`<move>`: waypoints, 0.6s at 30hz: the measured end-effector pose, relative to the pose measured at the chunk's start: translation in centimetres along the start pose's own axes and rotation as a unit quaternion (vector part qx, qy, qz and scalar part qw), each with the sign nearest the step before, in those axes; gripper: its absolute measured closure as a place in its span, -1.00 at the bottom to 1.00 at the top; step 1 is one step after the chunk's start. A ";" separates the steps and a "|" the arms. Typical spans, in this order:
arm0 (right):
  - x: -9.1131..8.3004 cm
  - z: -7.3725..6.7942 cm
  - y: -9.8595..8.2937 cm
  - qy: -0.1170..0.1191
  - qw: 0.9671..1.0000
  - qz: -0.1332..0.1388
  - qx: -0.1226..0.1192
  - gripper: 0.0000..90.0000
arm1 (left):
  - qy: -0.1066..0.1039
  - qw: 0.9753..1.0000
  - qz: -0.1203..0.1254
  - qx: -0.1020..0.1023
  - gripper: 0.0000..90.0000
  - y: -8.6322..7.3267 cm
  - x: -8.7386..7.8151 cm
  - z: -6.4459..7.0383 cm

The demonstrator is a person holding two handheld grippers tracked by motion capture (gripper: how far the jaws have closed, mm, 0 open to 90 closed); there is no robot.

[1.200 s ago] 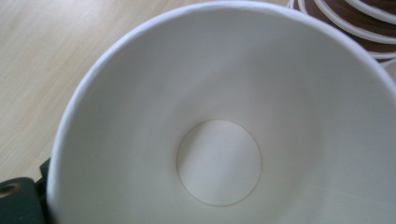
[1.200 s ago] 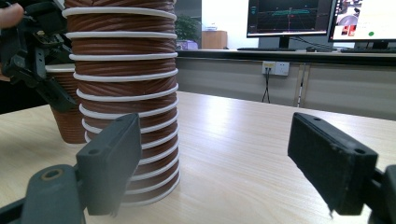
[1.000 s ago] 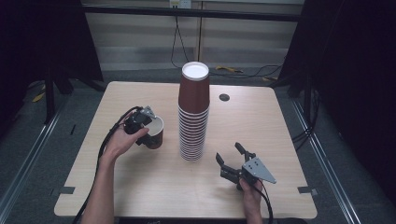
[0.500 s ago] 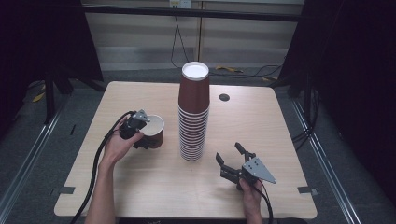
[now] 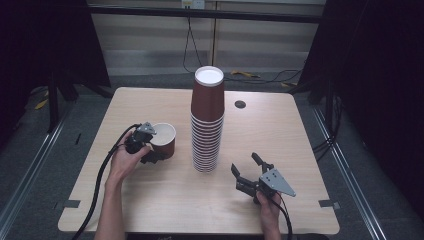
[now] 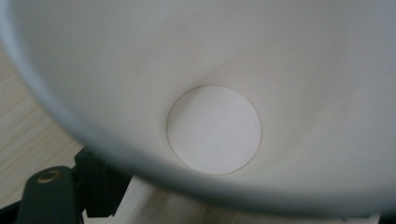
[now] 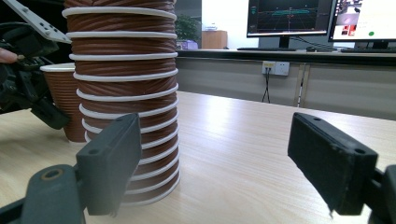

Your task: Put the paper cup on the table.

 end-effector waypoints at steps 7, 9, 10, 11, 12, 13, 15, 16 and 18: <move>0.0 0.0 0.0 0.000 1.000 0.000 0.000 -0.61 | 0.008 1.000 0.024 -0.013 -0.65 -0.9 -0.9 0.4; 0.0 0.0 0.0 0.000 1.000 0.000 0.000 -0.61 | 0.013 0.999 0.036 -0.015 -0.65 -1.1 -1.1 0.6; 0.0 0.0 0.0 -0.001 1.000 0.000 0.000 -0.61 | 0.015 0.999 0.041 -0.018 -0.65 -1.1 -1.3 0.7; 0.0 0.0 0.0 0.000 1.000 0.002 0.000 -0.61 | 0.016 0.999 0.049 -0.019 -0.65 -1.3 -1.4 0.8; 0.0 0.0 0.0 -0.001 1.000 0.002 0.000 -0.61 | 0.016 0.998 0.055 -0.023 -0.65 -1.3 -1.5 1.0; 0.0 0.0 0.0 -0.001 1.000 0.002 0.001 -0.61 | 0.024 0.998 0.058 -0.025 -0.65 -1.5 -1.6 1.1; 0.0 0.0 0.0 -0.001 1.000 0.002 0.000 -0.61 | 0.024 0.997 0.067 -0.029 -0.65 -1.7 -1.6 1.4; 0.0 0.0 0.0 -0.001 1.000 0.002 0.000 -0.61 | 0.017 0.996 0.081 -0.037 -0.65 -1.8 -1.7 1.6; 0.0 0.0 0.0 -0.001 1.000 0.002 0.000 -0.61 | 0.027 0.995 0.091 -0.038 -0.65 -2.2 -1.9 1.9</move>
Point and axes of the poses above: each handheld gripper's, and its own axes: x roughly forward along the jaws, y roughly out of its top, z roughly to its right, the point moved 3 cm from there along x, roughly forward along the jaws, and after that the axes turned 5 degrees about -z, right-handed, at the moved point
